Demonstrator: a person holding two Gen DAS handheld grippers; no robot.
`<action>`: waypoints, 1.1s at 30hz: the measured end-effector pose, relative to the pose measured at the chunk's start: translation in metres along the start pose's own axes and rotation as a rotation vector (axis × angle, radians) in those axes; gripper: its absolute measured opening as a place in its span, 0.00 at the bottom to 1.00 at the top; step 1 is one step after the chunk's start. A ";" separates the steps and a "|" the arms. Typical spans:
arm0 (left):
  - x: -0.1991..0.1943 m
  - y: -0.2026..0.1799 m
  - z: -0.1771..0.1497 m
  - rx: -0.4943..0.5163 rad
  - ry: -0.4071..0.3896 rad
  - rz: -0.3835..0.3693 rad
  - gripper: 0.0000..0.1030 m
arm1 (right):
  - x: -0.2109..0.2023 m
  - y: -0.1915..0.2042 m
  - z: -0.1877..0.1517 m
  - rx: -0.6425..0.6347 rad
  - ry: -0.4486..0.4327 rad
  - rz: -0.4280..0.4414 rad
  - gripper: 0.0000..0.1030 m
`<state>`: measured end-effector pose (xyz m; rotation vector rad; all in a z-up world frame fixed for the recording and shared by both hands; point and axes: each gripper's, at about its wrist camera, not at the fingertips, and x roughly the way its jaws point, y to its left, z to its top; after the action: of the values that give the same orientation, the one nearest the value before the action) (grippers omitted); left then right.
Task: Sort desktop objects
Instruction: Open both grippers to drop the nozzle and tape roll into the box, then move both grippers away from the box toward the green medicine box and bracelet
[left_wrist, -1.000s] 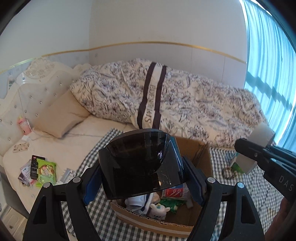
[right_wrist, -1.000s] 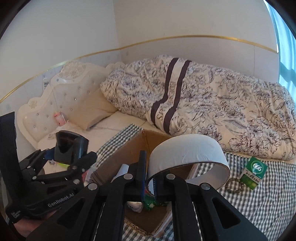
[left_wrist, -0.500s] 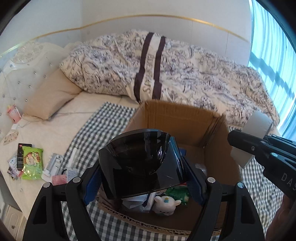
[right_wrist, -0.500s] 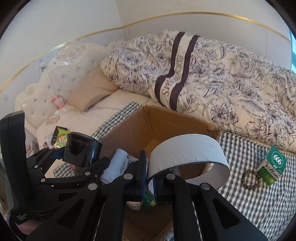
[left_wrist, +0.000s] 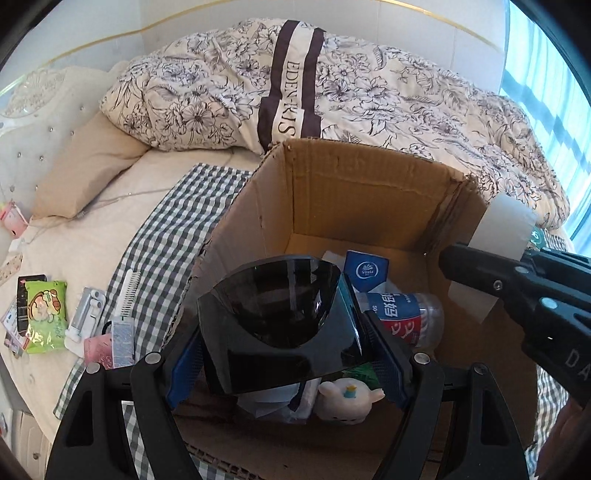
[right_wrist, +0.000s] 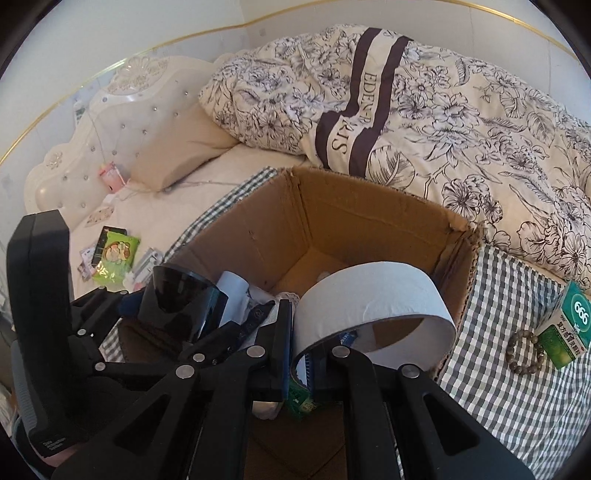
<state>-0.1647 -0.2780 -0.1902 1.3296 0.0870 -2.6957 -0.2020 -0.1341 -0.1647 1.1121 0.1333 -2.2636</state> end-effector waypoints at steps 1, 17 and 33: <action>0.001 0.000 0.000 -0.004 0.003 -0.001 0.79 | 0.001 0.000 -0.001 -0.002 0.003 -0.002 0.06; -0.048 0.014 0.011 -0.070 -0.116 0.063 0.80 | -0.016 -0.001 0.003 0.038 -0.034 -0.021 0.46; -0.119 0.026 0.020 -0.127 -0.228 0.081 0.80 | -0.087 0.020 0.013 -0.003 -0.160 -0.032 0.69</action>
<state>-0.1053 -0.2944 -0.0838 0.9630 0.1726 -2.7012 -0.1594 -0.1128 -0.0885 0.9286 0.0905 -2.3688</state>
